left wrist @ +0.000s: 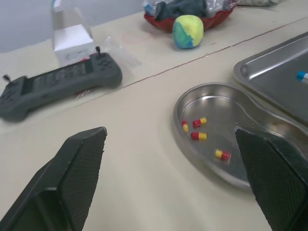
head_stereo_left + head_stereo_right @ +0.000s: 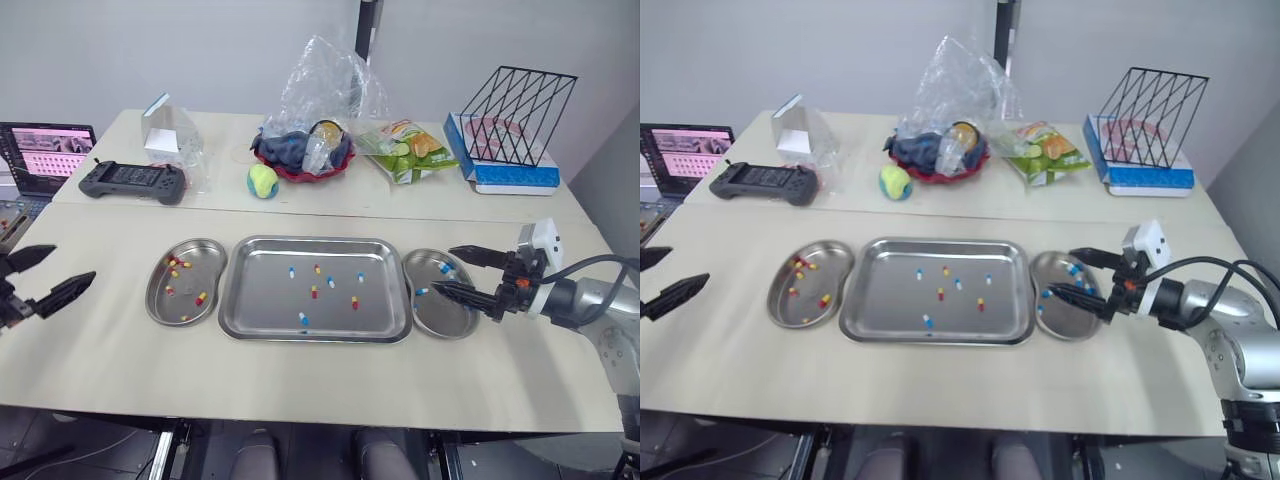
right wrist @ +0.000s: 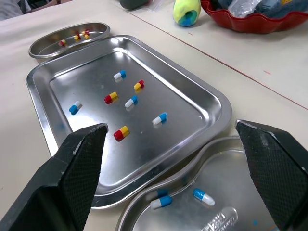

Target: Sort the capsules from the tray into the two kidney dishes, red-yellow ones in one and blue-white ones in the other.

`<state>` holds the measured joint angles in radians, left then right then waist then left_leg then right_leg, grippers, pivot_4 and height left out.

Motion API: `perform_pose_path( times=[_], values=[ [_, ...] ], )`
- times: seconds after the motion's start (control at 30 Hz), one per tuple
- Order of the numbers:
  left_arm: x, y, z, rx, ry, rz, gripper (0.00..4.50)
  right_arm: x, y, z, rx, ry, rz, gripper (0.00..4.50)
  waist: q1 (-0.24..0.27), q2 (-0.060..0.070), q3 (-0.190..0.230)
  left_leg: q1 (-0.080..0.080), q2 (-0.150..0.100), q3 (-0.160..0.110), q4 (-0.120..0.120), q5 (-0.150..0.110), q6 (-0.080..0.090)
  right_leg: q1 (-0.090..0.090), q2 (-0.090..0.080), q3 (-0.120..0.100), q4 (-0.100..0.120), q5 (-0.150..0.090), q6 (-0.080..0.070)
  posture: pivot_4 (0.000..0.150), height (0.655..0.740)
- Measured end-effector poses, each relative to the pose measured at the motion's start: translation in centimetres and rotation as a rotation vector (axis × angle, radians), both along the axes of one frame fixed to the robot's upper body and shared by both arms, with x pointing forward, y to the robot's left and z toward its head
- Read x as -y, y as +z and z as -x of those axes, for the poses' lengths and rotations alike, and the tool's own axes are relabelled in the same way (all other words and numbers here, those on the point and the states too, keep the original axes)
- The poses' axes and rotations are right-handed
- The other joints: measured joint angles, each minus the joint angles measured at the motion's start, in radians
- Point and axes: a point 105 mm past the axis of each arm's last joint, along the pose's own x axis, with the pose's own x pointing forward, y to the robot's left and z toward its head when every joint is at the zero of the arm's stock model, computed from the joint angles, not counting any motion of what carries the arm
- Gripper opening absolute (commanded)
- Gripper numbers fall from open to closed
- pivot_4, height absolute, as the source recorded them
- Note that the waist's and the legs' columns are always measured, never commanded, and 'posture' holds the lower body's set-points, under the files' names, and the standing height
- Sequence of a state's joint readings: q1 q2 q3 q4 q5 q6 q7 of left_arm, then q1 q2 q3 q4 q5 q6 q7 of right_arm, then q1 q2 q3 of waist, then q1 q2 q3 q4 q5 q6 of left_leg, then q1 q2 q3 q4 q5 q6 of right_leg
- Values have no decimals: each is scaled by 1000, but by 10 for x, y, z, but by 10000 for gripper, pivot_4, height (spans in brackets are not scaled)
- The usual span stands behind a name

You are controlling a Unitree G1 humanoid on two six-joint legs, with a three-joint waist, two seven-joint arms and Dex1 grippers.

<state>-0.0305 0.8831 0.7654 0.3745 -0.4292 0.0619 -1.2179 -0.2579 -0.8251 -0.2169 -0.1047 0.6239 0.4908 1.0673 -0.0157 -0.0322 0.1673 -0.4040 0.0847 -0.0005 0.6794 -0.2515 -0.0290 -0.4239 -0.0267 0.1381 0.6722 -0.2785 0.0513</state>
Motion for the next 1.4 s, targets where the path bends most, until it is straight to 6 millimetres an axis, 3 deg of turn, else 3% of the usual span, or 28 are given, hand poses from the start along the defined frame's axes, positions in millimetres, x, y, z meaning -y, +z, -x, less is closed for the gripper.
perform_pose_path(
  times=[0.2,0.57,1.1,1.2,1.4],
  values=[
    [-8,-21,15,-4,104,13,44851,6,-3,-1,-15,6,12,45000,6,0,0,0,0,0,0,0,0,1,0,-1,0,0,0,1500,7174],
    [7,-17,14,16,57,118,44851,25,-9,-2,-27,-58,15,45000,2,0,0,0,0,0,0,0,0,1,0,-1,0,0,0,1500,7174],
    [12,-22,10,-32,4,128,44851,31,-10,-3,-43,-85,38,45000,-3,0,0,1,0,0,-1,0,0,1,0,-1,0,0,0,1500,7174],
    [16,-26,11,-46,-25,123,44851,18,-2,-8,-41,-58,48,45000,-5,0,0,1,0,0,-1,0,0,0,0,-1,0,0,0,1500,7174],
    [24,-25,11,-67,-69,126,44851,-25,20,-23,-14,25,40,45000,-17,0,0,1,0,0,-2,0,0,0,1,-1,0,-1,-1,1500,7174]
  ],
)
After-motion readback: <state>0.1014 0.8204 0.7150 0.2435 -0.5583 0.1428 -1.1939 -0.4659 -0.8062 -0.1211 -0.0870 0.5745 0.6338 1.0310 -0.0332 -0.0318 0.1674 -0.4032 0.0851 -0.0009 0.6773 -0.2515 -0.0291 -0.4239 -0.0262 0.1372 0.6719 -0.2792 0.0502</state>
